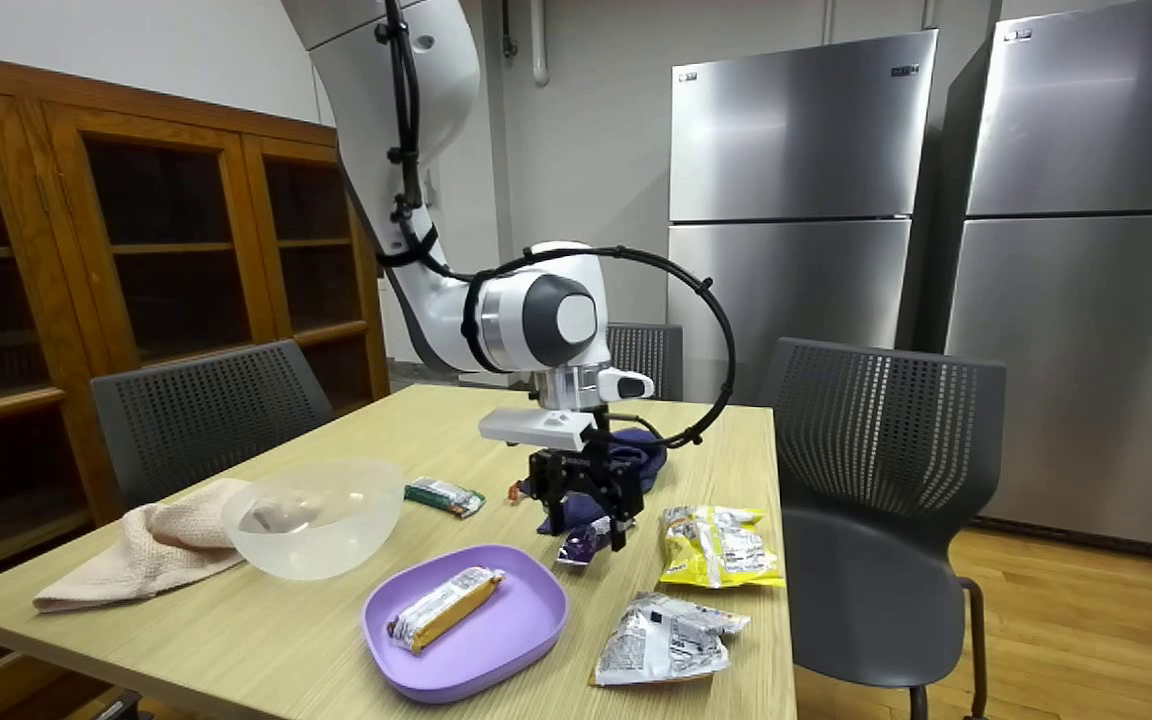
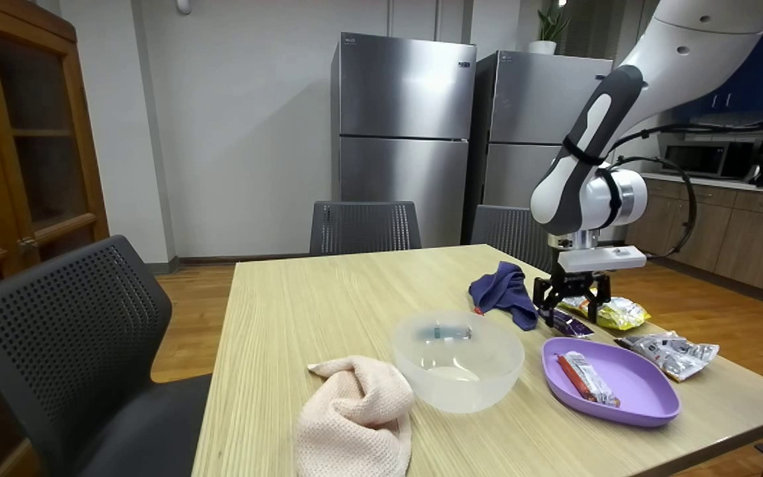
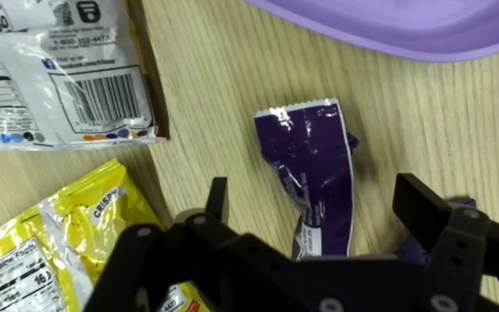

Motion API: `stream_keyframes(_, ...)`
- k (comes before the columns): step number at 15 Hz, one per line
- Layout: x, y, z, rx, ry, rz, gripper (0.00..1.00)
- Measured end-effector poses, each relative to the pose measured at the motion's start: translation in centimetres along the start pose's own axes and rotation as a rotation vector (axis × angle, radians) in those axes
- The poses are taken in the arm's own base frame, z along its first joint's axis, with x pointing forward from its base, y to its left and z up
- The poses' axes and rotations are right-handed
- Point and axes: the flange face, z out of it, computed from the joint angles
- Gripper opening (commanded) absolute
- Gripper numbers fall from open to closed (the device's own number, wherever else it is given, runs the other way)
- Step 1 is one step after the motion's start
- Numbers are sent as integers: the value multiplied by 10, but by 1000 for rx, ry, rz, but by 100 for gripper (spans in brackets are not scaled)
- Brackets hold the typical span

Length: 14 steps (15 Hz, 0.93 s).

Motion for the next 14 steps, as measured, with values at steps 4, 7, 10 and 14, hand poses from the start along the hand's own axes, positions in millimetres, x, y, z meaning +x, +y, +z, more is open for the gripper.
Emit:
stream_keyframes(4,-1,0,4,-1,-6,-1,34)
stream_keyframes(7,-1,-1,6,-2,-10,-2,12)
stream_keyframes(10,-1,-2,7,-3,-9,-4,5)
stream_keyframes(14,1,-6,-5,-15,15,-30,5)
